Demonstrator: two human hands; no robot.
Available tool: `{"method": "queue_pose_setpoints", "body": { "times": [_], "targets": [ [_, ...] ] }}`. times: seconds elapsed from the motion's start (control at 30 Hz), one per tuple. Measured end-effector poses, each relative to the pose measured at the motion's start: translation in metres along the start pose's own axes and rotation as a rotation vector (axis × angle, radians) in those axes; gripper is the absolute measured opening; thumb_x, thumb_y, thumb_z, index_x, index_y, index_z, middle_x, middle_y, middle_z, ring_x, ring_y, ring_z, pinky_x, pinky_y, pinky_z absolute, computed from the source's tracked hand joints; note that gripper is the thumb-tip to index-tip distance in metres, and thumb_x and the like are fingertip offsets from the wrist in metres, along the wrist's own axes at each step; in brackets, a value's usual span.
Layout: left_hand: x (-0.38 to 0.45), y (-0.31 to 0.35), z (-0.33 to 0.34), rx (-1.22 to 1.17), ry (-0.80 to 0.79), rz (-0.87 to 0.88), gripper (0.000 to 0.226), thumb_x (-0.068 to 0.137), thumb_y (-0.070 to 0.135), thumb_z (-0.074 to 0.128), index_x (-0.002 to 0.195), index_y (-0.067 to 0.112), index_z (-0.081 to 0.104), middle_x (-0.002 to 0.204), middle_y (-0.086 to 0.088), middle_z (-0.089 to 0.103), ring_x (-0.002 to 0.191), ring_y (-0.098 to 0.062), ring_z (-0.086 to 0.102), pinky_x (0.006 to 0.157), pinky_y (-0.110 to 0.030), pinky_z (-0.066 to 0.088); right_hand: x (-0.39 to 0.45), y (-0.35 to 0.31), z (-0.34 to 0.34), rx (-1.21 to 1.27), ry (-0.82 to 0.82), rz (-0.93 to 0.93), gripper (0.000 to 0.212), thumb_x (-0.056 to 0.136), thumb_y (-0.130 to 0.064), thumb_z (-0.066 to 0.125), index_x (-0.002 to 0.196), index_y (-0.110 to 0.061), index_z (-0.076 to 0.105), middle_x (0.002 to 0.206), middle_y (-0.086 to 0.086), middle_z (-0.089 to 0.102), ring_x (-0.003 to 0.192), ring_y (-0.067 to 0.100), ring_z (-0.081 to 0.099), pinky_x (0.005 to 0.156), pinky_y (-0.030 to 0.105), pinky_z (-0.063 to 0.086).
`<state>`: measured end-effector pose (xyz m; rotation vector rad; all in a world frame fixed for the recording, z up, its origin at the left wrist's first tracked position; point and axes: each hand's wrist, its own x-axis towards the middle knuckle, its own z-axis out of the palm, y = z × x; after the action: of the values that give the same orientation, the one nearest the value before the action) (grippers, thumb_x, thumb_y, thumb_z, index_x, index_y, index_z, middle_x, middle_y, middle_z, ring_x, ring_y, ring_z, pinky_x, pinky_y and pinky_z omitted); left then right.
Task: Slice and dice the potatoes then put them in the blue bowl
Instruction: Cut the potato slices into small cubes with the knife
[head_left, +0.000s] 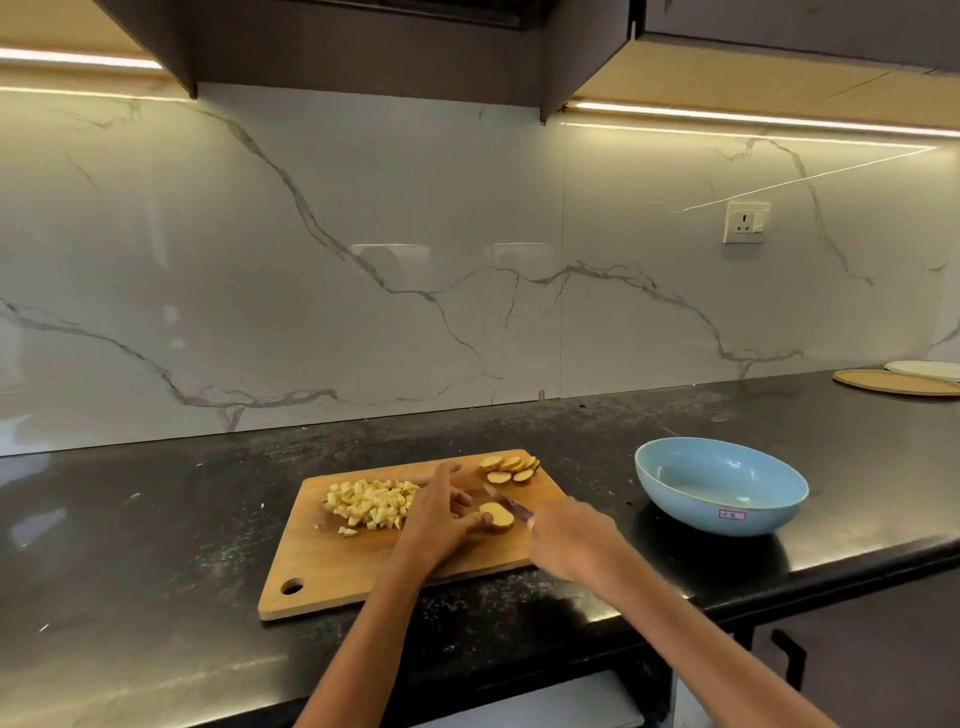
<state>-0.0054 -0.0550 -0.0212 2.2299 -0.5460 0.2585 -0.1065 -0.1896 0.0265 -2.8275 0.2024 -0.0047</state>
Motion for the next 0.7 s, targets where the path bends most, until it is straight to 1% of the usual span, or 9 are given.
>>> {"method": "queue_pose_setpoints", "body": {
  "times": [0.07,0.13,0.23,0.4,0.53,0.63,0.7],
  "targets": [
    [-0.001,0.000,0.000,-0.017,0.028,0.007,0.076,0.076,0.023,0.075,0.138,0.013,0.032,0.095,0.004,0.059,0.089,-0.009,0.057,0.085,-0.021,0.049,0.004,-0.001,0.007,0.014,0.005,0.001,0.029,0.098,-0.023,0.038,0.112,-0.008,0.059,0.111,0.008,0.061,0.103,0.024,0.058,0.080,0.031,0.041],
    [-0.001,0.000,0.001,-0.027,0.016,0.014,0.075,0.076,0.021,0.075,0.137,0.013,0.033,0.091,0.006,0.059,0.085,-0.006,0.058,0.082,-0.017,0.048,0.008,-0.002,0.009,0.003,0.006,-0.002,0.030,0.098,-0.024,0.038,0.113,-0.009,0.059,0.113,0.009,0.062,0.104,0.024,0.059,0.081,0.031,0.044],
    [-0.001,-0.001,0.001,-0.032,0.010,0.027,0.072,0.077,0.019,0.074,0.137,0.013,0.034,0.090,0.006,0.061,0.083,-0.005,0.059,0.079,-0.015,0.047,0.009,-0.004,0.010,-0.024,0.001,-0.014,0.032,0.098,-0.025,0.039,0.116,-0.008,0.058,0.115,0.010,0.061,0.105,0.024,0.058,0.082,0.031,0.044],
    [0.000,-0.001,0.002,-0.034,0.018,0.041,0.072,0.076,0.020,0.075,0.136,0.013,0.036,0.089,0.006,0.063,0.086,-0.007,0.060,0.084,-0.019,0.049,0.008,-0.008,0.015,-0.047,0.020,-0.006,0.031,0.099,-0.025,0.039,0.118,-0.008,0.058,0.115,0.009,0.061,0.105,0.023,0.058,0.083,0.030,0.045],
    [0.000,-0.002,0.003,-0.041,0.029,0.052,0.073,0.075,0.020,0.076,0.135,0.014,0.036,0.088,0.006,0.063,0.082,-0.004,0.059,0.076,-0.013,0.046,0.007,-0.011,0.017,-0.108,0.025,-0.008,0.031,0.098,-0.022,0.041,0.120,-0.007,0.056,0.118,0.010,0.061,0.108,0.024,0.058,0.082,0.029,0.043],
    [0.000,-0.003,0.003,-0.030,0.037,0.057,0.073,0.074,0.021,0.077,0.135,0.014,0.037,0.088,0.006,0.065,0.079,-0.002,0.059,0.071,-0.009,0.046,0.009,-0.013,0.022,-0.120,0.006,-0.008,0.030,0.096,-0.020,0.043,0.120,-0.006,0.056,0.118,0.009,0.060,0.107,0.023,0.058,0.078,0.028,0.042],
    [0.001,-0.002,0.003,-0.032,0.041,0.054,0.072,0.073,0.020,0.078,0.134,0.015,0.039,0.086,0.006,0.065,0.078,-0.002,0.060,0.073,-0.010,0.047,0.010,-0.015,0.022,-0.110,-0.011,0.002,0.030,0.095,-0.019,0.044,0.121,-0.007,0.055,0.117,0.009,0.060,0.107,0.023,0.058,0.078,0.028,0.042]
  ]
}}
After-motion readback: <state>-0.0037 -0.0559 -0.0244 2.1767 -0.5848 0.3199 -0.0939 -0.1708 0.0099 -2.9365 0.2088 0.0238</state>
